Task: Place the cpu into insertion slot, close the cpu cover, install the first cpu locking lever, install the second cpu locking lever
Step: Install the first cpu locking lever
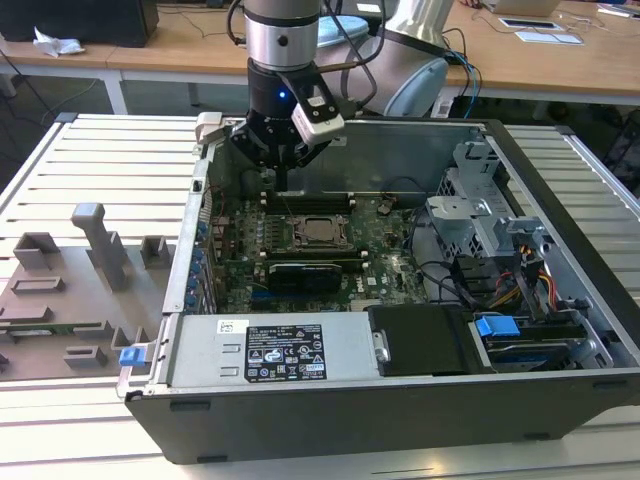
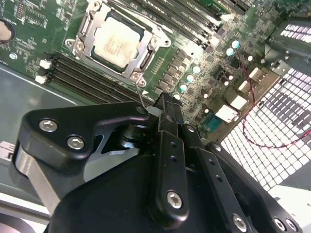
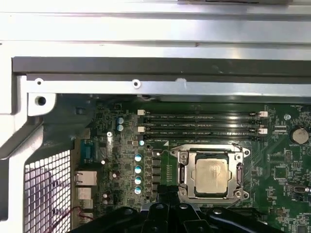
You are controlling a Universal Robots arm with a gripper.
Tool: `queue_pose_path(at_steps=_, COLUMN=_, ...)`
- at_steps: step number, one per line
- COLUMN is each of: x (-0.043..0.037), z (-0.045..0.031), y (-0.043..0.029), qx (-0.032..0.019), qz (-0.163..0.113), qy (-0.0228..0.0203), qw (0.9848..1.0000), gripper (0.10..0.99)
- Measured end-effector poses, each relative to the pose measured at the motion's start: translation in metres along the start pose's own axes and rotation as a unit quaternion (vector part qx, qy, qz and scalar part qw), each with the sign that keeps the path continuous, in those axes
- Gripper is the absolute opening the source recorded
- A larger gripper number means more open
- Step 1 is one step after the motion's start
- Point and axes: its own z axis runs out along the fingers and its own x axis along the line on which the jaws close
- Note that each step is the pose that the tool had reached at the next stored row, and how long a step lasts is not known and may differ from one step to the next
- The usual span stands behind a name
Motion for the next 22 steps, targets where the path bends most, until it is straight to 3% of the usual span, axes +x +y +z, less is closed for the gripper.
queue_pose_path(at_steps=10, x=0.0138, z=0.0055, y=0.0185, qx=0.0, qz=0.0, qy=0.0, qw=1.0, gripper=0.106)
queue_pose_path(at_steps=18, x=0.0187, z=0.0112, y=0.0247, qx=0.0, qz=0.0, qy=0.0, qw=1.0, gripper=0.106)
queue_pose_path(at_steps=22, x=0.0201, z=0.0184, y=0.0261, qx=0.0, qz=0.0, qy=0.0, qw=1.0, gripper=0.106)
